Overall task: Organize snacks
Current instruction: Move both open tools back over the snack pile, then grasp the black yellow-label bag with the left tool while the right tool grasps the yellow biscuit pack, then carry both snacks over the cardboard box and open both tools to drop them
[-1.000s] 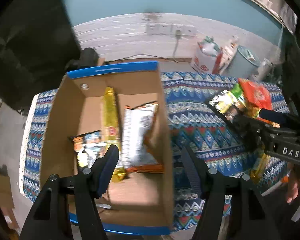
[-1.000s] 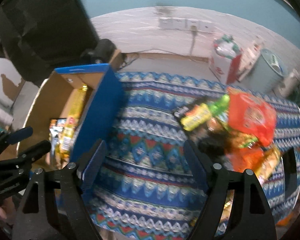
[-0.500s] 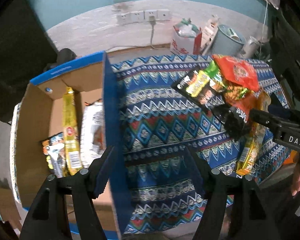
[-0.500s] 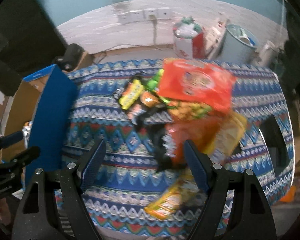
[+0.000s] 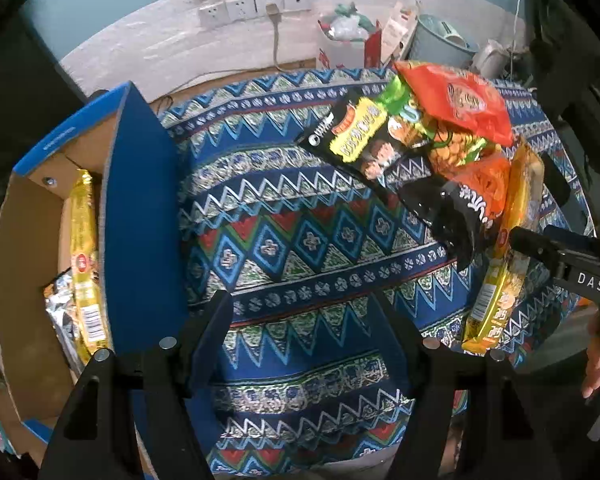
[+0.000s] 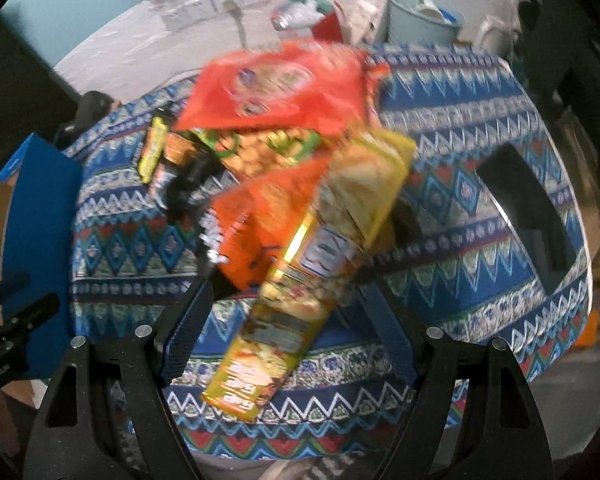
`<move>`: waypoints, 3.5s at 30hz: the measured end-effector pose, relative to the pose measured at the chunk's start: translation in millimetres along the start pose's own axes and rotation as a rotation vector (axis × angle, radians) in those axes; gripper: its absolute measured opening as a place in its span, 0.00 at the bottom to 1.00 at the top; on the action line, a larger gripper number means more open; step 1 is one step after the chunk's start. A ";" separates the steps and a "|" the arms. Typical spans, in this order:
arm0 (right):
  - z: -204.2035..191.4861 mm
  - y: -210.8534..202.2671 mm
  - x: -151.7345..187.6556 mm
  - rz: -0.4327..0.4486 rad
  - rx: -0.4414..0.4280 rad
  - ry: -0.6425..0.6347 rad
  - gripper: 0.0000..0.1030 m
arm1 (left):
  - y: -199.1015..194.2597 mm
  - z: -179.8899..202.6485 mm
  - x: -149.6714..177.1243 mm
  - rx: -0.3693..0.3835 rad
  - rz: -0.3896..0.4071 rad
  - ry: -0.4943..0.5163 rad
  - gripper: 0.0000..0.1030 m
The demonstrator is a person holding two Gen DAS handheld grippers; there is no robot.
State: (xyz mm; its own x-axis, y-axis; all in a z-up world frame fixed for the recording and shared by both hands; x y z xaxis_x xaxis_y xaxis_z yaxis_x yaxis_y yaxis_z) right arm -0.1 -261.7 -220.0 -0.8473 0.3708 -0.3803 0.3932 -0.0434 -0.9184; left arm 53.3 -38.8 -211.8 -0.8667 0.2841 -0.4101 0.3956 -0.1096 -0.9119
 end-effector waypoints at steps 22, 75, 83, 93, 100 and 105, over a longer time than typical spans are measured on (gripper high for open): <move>5.4 1.3 -1.5 0.102 -0.004 -0.036 0.28 | 33.0 11.3 -2.7 -0.011 -0.050 -0.001 0.69; 9.4 16.5 -118.2 0.144 -0.103 -0.290 0.28 | 122.2 29.9 -118.3 0.096 -0.066 -0.481 0.78; 13.4 20.0 -116.2 0.129 -0.104 -0.277 0.28 | 130.6 38.2 -98.5 0.083 -0.105 -0.403 0.79; 0.8 18.3 -111.8 0.133 -0.110 -0.307 0.29 | 116.0 47.5 -85.3 0.062 -0.074 -0.241 0.62; -10.4 10.8 -106.9 0.144 -0.121 -0.318 0.28 | 93.4 29.3 -77.9 0.028 -0.046 -0.209 0.62; -20.8 3.4 -107.0 0.156 -0.132 -0.325 0.28 | 67.2 16.6 -80.2 -0.002 0.005 -0.172 0.62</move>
State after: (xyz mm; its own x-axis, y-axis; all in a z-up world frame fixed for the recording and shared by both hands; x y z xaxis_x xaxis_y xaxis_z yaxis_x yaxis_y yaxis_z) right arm 99.3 -282.2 -180.1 -0.8342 0.0547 -0.5488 0.5512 0.0514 -0.8328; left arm 144.4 -84.8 -240.5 -0.9037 0.1161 -0.4121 0.4008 -0.1088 -0.9097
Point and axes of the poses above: each gripper's, at about its wrist camera, not at the fingertips, and y roughly the way its jaws point, z to its right, x to its underside, the point moved 8 cm from there along y, roughly the way its jaws point, and after that the axes turned 8 degrees about z, right-handed, at the moved point
